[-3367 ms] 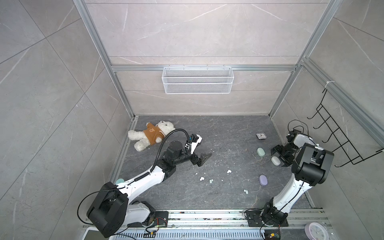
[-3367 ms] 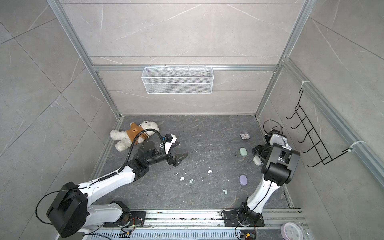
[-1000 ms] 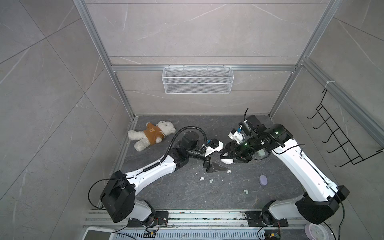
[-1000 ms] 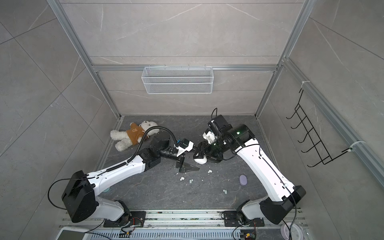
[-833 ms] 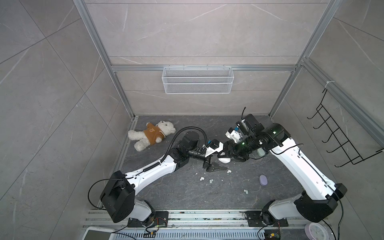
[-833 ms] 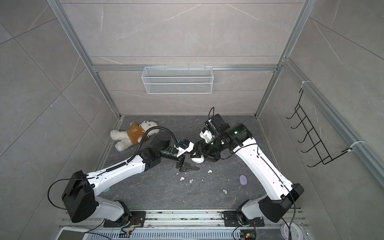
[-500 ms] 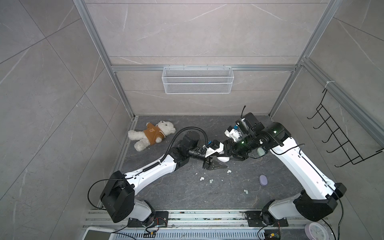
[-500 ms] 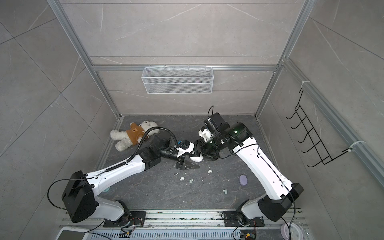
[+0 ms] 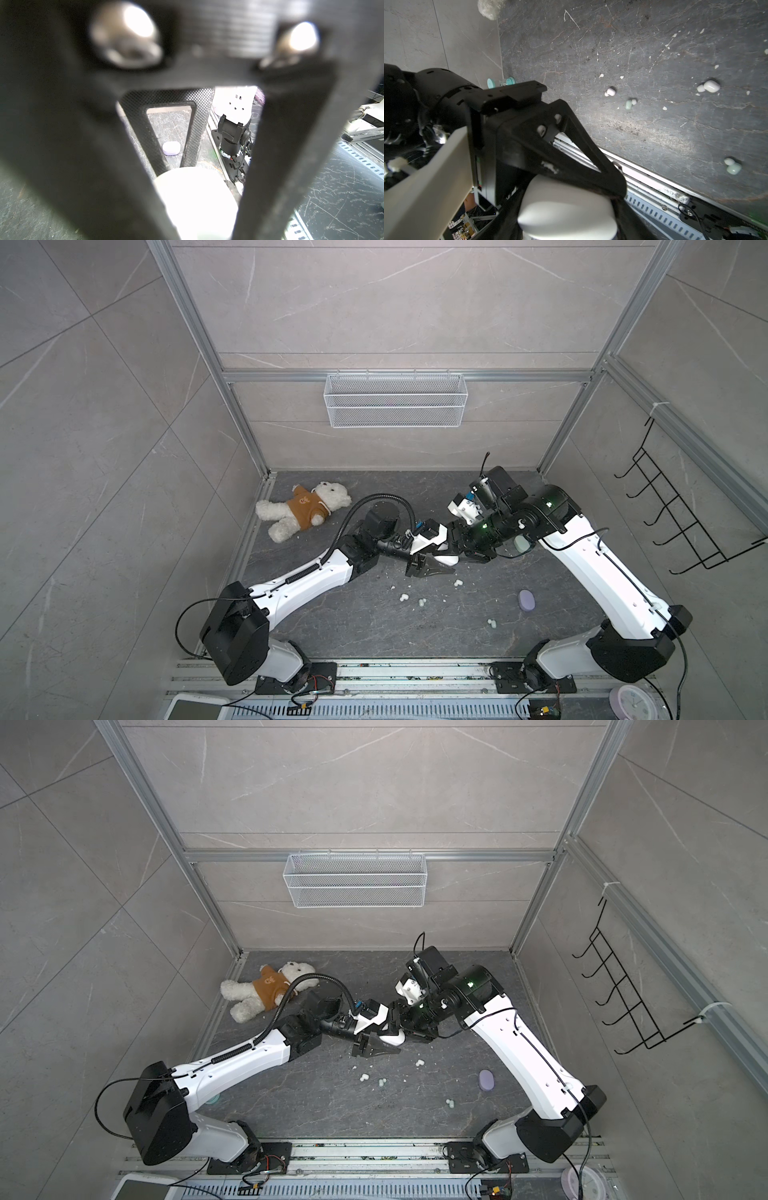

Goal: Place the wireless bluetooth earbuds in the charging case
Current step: 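Close the left gripper on the white case held by the right gripper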

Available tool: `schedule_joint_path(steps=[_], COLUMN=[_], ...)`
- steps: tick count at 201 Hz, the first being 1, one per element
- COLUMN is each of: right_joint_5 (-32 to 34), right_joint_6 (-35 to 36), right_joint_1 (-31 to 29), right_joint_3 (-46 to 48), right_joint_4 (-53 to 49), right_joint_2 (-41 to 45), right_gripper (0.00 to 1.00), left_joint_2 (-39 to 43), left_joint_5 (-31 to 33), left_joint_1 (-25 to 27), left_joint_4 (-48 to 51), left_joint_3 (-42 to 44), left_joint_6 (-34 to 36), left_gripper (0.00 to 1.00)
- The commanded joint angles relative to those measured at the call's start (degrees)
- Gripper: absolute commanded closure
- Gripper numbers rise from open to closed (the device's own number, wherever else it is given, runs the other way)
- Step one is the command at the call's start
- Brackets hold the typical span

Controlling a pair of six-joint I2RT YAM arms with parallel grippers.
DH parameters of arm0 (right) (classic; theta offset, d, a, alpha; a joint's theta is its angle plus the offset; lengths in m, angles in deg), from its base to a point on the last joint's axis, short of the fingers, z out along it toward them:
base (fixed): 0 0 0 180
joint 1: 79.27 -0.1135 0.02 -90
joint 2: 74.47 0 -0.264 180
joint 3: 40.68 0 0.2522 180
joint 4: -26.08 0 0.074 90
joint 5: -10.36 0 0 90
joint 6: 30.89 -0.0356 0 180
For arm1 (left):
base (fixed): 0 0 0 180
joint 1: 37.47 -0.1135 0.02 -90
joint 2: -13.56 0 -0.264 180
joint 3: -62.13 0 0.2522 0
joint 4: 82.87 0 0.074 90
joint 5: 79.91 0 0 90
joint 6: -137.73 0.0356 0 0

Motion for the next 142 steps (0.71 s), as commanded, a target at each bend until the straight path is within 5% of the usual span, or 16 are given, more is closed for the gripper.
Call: schedule_joint_path(steps=[1, 72, 142], right_joint_5=[1.03, 1.11, 1.91], right_joint_6=[0.37, 0.65, 0.04], right_joint_1=[-0.25, -0.42, -0.5], right_joint_3=[-1.8, -2.04, -0.75], right_joint_4=[-1.23, -1.61, -1.0], right_joint_2=[-0.81, -1.19, 0.54], right_gripper=[0.41, 0.4, 0.28], left_joint_2=[1.22, 1.13, 1.31], left_joint_5=[-1.38, -1.5, -1.3], left_joint_1=[0.28, 0.28, 0.28], left_joint_4=[-2.12, -1.65, -2.13], left_joint_3=[-1.35, -1.58, -1.36], left_joint_6=[0.38, 0.01, -0.84], left_gripper=[0.54, 0.67, 0.71])
